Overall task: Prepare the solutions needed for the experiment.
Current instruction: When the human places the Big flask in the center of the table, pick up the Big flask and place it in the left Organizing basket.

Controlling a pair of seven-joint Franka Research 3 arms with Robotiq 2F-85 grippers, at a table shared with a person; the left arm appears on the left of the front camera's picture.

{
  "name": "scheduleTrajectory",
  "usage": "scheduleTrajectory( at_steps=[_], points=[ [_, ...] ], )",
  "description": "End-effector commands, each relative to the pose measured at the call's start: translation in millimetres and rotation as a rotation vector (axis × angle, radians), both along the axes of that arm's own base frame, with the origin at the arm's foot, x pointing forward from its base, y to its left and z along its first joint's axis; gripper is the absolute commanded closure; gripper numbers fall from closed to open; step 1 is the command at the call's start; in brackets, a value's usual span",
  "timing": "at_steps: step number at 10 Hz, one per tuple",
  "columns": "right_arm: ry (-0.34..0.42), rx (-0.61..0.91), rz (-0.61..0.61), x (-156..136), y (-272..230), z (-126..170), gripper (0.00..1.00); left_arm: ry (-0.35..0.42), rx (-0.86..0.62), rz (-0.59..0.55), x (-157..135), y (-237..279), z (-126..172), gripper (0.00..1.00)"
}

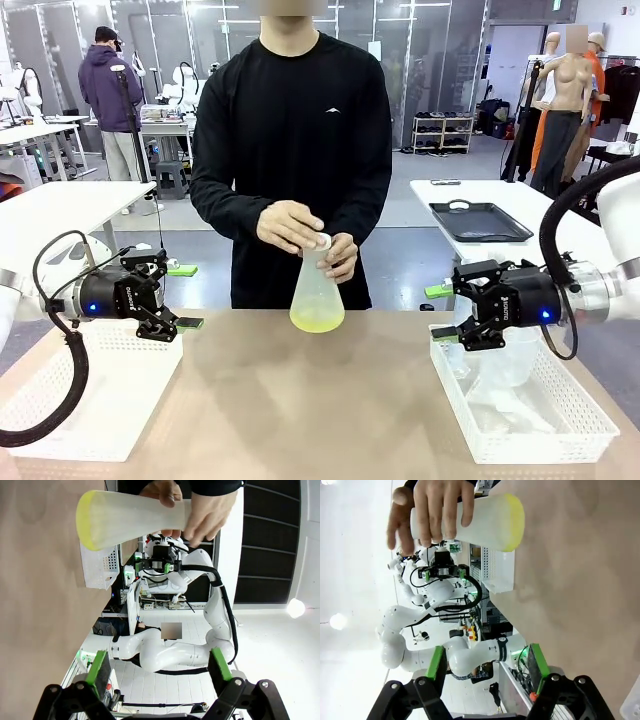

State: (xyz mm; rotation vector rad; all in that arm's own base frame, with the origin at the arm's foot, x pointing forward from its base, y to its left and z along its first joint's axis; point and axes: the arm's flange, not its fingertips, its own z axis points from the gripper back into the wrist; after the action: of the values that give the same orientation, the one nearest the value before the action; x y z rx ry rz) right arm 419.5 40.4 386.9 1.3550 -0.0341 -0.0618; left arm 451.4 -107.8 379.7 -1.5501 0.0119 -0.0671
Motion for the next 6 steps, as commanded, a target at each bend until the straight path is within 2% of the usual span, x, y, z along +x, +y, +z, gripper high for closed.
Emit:
scheduleTrajectory(
  at_steps=[1, 2, 6],
  points=[
    [0.025, 0.019, 0.028, 7.3, -2.0, 2.0, 0.18, 0.006, -0.006, -0.005, -0.3, -0.1, 1.7, 0.00],
    [0.000, 0.000, 0.000, 0.0, 0.0, 0.0, 0.18, 0.006, -0.006, -0.005, -0.3, -0.1, 1.7, 0.00],
    [0.000, 0.000, 0.000, 0.0, 0.0, 0.0, 0.18, 0.006, -0.006, -0.005, -0.3, -0.1, 1.7, 0.00]
  ],
)
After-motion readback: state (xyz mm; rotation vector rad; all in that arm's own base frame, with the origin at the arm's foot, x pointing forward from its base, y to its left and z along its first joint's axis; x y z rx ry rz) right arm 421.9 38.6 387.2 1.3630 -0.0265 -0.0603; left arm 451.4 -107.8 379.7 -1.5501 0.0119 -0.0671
